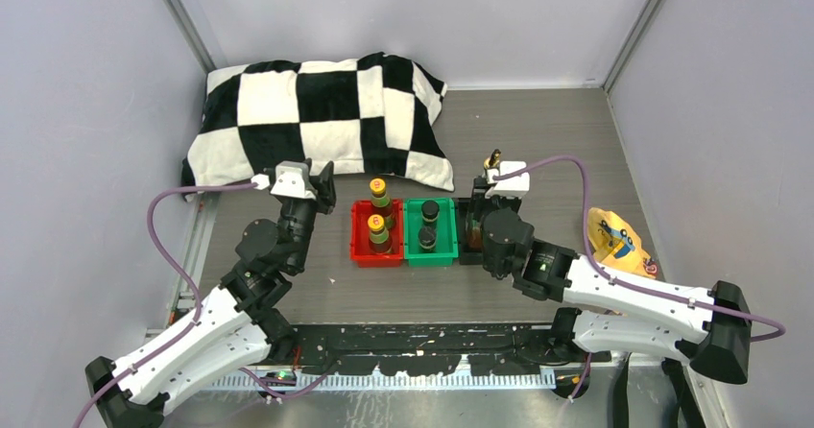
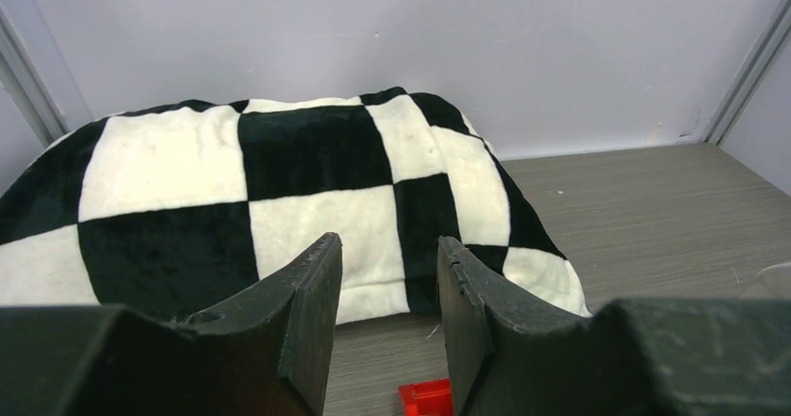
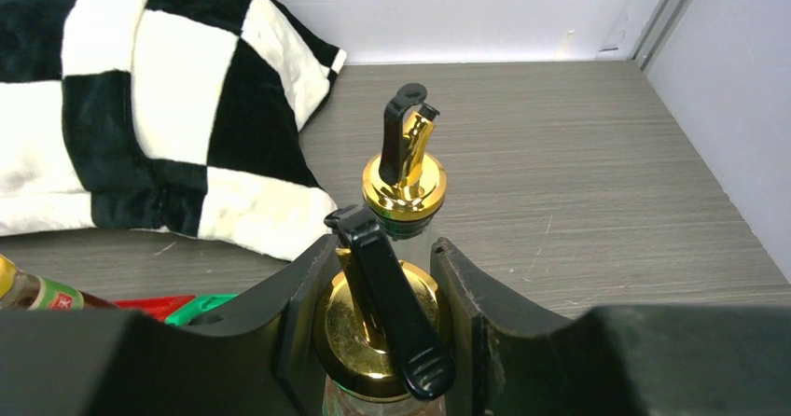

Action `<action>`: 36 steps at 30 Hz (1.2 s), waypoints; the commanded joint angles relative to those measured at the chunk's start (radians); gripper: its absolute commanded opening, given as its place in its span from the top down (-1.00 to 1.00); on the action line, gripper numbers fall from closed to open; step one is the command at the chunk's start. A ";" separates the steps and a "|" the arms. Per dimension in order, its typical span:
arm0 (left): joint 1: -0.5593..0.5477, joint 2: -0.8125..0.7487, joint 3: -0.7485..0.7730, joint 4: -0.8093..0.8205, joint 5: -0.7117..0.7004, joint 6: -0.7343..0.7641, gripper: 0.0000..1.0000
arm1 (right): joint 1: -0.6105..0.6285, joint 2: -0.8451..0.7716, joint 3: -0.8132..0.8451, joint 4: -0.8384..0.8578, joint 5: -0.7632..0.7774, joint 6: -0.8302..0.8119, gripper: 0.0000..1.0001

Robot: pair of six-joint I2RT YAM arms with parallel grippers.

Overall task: Organize the condiment bottles
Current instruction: Place the bottle in the storage box.

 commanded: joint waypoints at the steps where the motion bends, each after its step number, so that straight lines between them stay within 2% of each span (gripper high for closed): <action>1: -0.004 -0.018 0.017 0.014 0.013 -0.009 0.13 | 0.006 -0.020 -0.012 0.120 0.066 0.027 0.98; 22: -0.004 -0.013 0.019 0.007 0.018 -0.007 0.13 | -0.006 -0.031 -0.092 0.293 0.030 -0.110 0.98; 36: -0.004 -0.012 0.019 0.002 0.019 -0.001 0.13 | -0.135 -0.046 -0.101 0.229 -0.091 -0.030 0.98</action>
